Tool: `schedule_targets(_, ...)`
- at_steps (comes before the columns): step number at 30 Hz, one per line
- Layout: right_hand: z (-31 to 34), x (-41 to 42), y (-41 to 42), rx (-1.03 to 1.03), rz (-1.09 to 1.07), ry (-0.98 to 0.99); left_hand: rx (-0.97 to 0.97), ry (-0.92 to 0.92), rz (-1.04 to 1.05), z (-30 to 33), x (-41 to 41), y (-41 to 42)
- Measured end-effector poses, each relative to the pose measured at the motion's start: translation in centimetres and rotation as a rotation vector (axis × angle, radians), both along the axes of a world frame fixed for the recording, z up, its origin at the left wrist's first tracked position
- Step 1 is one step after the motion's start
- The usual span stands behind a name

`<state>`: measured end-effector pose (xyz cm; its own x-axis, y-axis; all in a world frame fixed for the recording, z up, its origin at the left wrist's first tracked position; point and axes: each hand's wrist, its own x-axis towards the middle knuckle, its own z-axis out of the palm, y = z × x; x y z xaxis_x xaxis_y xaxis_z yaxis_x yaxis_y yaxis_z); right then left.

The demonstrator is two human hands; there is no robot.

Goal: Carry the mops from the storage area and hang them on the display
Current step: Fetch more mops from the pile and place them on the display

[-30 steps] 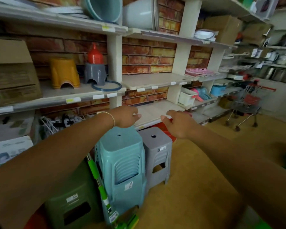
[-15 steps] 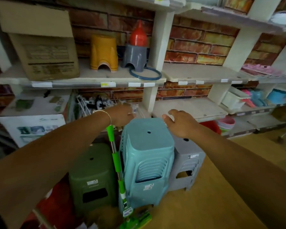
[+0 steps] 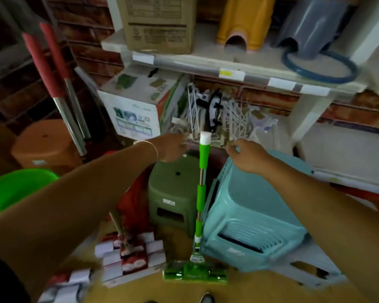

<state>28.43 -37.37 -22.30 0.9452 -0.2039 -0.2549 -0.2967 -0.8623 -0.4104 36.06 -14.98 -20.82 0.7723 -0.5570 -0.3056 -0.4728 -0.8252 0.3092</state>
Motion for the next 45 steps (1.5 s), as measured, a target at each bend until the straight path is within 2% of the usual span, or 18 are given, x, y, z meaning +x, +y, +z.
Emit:
schedule_targets(3,-3.0,2.6,-0.3,0.05,0.031,0.002,0.005,0.026,0.073,-2.6,-0.7,-0.8)
schedule_targets(9,-6.4,5.9,0.7,0.155,-0.039,0.003,0.076,0.06,0.167,-6.3,-0.3,-3.0)
schedule_targets(14,-8.0,8.5,1.8,0.306,-0.098,0.059,0.085,0.118,0.162,-9.2,0.4,-3.5)
schedule_targets(19,-8.5,9.7,2.8,0.484,-0.236,-0.002,0.065,0.192,0.116,-10.9,0.5,-3.7)
schedule_targets(30,-8.9,4.8,3.9,0.364,-0.216,-0.179,-0.042,0.256,0.114,-14.7,-1.0,-2.4)
schedule_targets(41,-8.9,-3.2,4.1,0.414,-0.318,-0.262,-0.293,0.409,0.101,-16.9,-5.3,-4.8)
schedule_targets(45,-8.6,-4.9,4.2,0.415,-0.302,-0.265,-0.278,0.502,0.122,-16.9,-7.0,-5.2)
